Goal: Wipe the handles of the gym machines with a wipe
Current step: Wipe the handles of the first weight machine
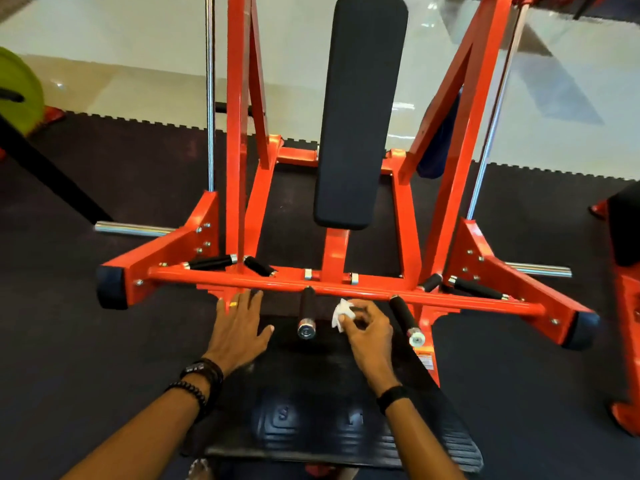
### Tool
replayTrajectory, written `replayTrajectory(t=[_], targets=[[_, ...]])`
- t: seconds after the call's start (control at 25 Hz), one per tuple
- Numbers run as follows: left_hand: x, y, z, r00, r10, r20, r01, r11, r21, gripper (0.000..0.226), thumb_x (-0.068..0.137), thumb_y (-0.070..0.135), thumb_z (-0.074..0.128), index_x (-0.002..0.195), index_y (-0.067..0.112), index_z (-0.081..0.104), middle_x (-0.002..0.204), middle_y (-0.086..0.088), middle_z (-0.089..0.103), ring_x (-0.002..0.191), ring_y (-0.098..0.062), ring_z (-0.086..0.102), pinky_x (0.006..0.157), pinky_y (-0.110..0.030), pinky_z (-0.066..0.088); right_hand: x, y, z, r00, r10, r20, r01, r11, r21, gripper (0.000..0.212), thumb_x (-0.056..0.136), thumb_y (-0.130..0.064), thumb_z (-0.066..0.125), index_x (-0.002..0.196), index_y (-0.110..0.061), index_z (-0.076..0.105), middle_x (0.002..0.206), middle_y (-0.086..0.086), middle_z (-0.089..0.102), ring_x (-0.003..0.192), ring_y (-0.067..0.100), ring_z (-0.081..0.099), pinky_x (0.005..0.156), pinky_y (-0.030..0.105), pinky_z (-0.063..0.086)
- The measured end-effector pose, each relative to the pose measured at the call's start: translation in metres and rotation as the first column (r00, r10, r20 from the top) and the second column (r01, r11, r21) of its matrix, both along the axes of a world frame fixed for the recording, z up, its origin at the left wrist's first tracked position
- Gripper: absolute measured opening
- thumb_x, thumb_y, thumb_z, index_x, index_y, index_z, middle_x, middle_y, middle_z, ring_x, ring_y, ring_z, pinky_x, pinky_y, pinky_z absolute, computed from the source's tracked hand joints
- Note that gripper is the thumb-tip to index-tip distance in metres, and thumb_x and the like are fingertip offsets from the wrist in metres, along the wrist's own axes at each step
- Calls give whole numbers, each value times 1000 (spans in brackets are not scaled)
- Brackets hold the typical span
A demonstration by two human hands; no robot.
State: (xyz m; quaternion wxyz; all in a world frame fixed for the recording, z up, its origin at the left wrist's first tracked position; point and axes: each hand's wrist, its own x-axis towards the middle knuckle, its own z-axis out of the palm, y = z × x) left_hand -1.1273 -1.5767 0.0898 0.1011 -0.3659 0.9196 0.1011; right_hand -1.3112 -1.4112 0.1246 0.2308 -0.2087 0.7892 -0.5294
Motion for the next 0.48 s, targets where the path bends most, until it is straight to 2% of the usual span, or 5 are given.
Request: replayTrajectory(t=[0.12, 0.2, 0.28, 0.36, 0.48], targets=[[-27, -12, -5, 997, 45, 69, -47, 998, 35, 85, 70, 56, 57, 135, 1, 55, 131, -26, 58, 119, -44, 57, 99, -66, 41, -15, -19, -15, 995, 100, 24, -101, 994, 31, 35, 80, 2, 74, 84, -31, 63, 78, -6, 71, 72, 9, 65, 69, 20, 51], [-45, -33, -20, 997, -23, 77, 26, 999, -29, 95, 64, 59, 65, 141, 4, 51, 139, -26, 53, 129, -44, 51, 105, -65, 38, -20, -33, -25, 990, 134, 46, -135, 990, 26, 33, 80, 2, 73, 83, -30, 65, 78, -9, 72, 73, 7, 66, 70, 22, 53], [-65, -60, -47, 993, -103, 61, 108, 990, -87, 105, 60, 65, 69, 145, 6, 47, 146, -27, 46, 137, -44, 43, 111, -63, 33, -23, -46, -46, 992, 106, 60, -107, 994, 15, 33, 82, 1, 73, 84, -31, 66, 80, -12, 72, 77, 6, 68, 72, 22, 54], [-85, -84, -74, 979, -163, 119, 173, 982, -78, 114, 57, 71, 71, 146, 5, 45, 148, -29, 43, 139, -45, 40, 112, -65, 29, -23, -52, -64, 994, 23, 106, -25, 1000, 17, 32, 84, 0, 71, 86, -31, 68, 80, -15, 73, 76, 5, 69, 70, 22, 56], [-104, -103, -98, 955, -212, 207, 222, 975, -23, 115, 62, 75, 65, 151, 7, 37, 155, -26, 34, 145, -41, 30, 117, -63, 18, -16, -52, -74, 979, 27, 201, -37, 998, 48, 19, 86, -7, 73, 86, -26, 73, 79, -6, 75, 72, 12, 70, 68, 34, 60]])
